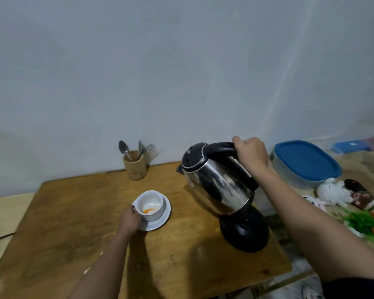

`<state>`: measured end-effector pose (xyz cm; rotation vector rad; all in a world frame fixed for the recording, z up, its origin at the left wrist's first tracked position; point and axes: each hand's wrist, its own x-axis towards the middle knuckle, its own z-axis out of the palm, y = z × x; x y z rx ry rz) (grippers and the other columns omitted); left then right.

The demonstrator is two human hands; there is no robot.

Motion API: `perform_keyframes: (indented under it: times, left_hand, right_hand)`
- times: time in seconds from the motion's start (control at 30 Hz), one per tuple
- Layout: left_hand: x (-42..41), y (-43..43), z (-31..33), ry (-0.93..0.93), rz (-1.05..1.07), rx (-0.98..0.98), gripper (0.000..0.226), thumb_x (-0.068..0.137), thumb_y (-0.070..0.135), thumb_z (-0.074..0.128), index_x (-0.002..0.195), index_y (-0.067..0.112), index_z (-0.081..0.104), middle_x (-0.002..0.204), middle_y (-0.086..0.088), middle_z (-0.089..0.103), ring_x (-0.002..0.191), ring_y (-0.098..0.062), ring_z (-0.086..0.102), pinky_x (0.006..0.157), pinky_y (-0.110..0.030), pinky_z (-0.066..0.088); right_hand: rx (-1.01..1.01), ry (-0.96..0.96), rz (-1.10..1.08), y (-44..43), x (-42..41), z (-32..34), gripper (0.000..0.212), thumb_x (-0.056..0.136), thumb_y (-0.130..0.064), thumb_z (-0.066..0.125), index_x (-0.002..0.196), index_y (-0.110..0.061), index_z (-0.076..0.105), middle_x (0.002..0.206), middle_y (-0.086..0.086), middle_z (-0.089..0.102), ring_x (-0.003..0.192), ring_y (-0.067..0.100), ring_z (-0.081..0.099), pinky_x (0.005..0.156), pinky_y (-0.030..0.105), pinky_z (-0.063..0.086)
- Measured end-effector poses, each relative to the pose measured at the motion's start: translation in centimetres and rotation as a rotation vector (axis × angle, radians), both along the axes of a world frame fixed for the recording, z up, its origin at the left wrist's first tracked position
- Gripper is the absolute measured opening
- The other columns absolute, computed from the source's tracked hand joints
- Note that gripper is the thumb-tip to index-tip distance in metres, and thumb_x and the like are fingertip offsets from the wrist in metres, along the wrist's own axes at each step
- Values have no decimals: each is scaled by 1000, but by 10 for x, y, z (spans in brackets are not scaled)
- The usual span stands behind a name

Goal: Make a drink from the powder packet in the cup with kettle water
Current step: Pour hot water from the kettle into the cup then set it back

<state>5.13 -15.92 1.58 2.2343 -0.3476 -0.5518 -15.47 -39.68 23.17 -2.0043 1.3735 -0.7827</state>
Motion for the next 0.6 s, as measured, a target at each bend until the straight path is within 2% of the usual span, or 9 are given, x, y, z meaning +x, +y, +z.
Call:
perform_keyframes:
  times: [0.1,0.27,0.47,0.6]
  left_hand:
    - [-1,6,8,-5,-58,-14,21,92,10,45,104,-2,56,109,-21,62,98,-36,59,74,-36,43]
    - [-2,15,15,-16,-179,-19,24,97,12,38,111,0,53,108,-12,57,97,-25,53,77,-28,35]
    - [7,22,19,-40,-271,73,26,96,16,40,116,5,53,106,-8,55,93,-20,49,78,-28,37]
    - [13,23,19,-46,-286,63,24,96,17,40,112,5,53,111,-15,61,92,-21,52,76,-29,39]
  right_hand:
    - [-34,115,176,11,39,0,41,80,-32,47,47,-12,36,45,1,35,45,22,33,46,28,25]
    - [-101,238,370,29,86,-9,39,77,-29,46,45,-14,28,43,-1,27,43,20,26,47,25,21]
    - [-171,324,500,45,115,-13,42,80,-28,46,44,-13,29,43,-1,28,43,19,27,46,25,21]
    - [-236,369,540,54,128,-13,43,82,-28,46,44,-14,31,44,-1,30,43,17,28,47,24,21]
